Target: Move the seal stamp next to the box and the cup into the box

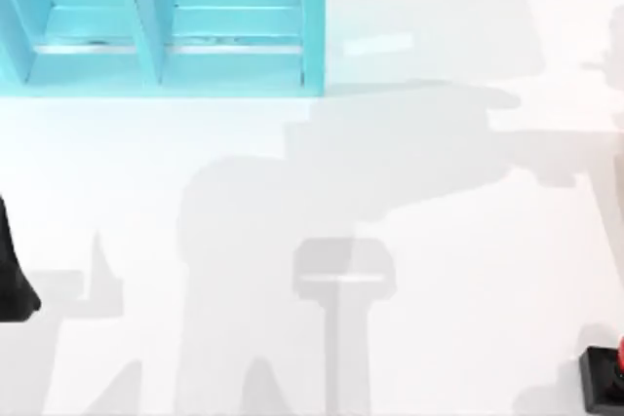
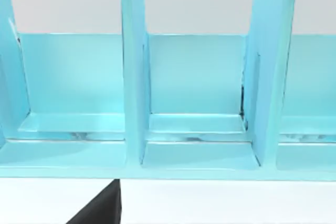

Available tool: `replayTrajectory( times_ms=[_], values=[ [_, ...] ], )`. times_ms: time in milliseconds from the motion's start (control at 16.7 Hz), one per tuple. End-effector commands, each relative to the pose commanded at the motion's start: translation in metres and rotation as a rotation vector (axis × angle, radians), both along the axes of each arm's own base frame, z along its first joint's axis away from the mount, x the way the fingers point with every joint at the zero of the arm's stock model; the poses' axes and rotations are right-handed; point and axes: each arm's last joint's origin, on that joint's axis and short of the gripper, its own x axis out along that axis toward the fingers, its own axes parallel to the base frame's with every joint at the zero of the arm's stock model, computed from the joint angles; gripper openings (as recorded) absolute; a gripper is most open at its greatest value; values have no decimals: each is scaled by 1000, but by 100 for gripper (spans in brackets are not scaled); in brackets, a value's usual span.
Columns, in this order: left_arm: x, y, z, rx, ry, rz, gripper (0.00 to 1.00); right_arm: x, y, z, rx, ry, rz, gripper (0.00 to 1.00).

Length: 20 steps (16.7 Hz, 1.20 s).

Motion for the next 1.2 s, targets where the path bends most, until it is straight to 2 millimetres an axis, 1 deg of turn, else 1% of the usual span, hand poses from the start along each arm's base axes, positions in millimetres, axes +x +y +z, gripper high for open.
replayTrajectory(
  times_ms=[120, 180, 240, 300, 360, 420, 540, 600, 660, 720, 840, 960, 1080, 1200],
  values=[
    [0, 0, 0, 0, 0, 0, 100, -35, -12, 30, -37, -78, 15, 0],
    [0, 0, 0, 0, 0, 0, 100, -52, -17, 39, -58, -99, 19, 0],
    [0, 0, 0, 0, 0, 0, 100, -68, -22, 42, -73, -101, 16, 0],
    [0, 0, 0, 0, 0, 0, 100, -83, -29, 39, -82, -87, 5, 0],
    [0, 0, 0, 0, 0, 0, 100, -97, -35, 31, -84, -57, -9, 0],
    [0, 0, 0, 0, 0, 0, 100, -109, -42, 16, -79, -10, -18, 0],
    [0, 0, 0, 0, 0, 0, 100, -134, -53, -22, -43, 114, -8, 0],
    [0, 0, 0, 0, 0, 0, 100, -147, -57, -41, -16, 170, 10, 0],
    [0, 0, 0, 0, 0, 0, 100, -160, -59, -55, 8, 206, 32, 0],
    [0, 0, 0, 0, 0, 0, 100, -173, -59, -64, 24, 218, 56, 0],
    [0, 0, 0, 0, 0, 0, 100, -197, -56, -71, 23, 189, 102, 0],
    [0, 0, 0, 0, 0, 0, 100, -215, -53, -73, -6, 148, 134, 0],
    [0, 0, 0, 0, 0, 0, 100, -227, -53, -76, -38, 130, 152, 0],
    [0, 0, 0, 0, 0, 0, 100, -230, -53, -77, -49, 129, 157, 0]
  ],
)
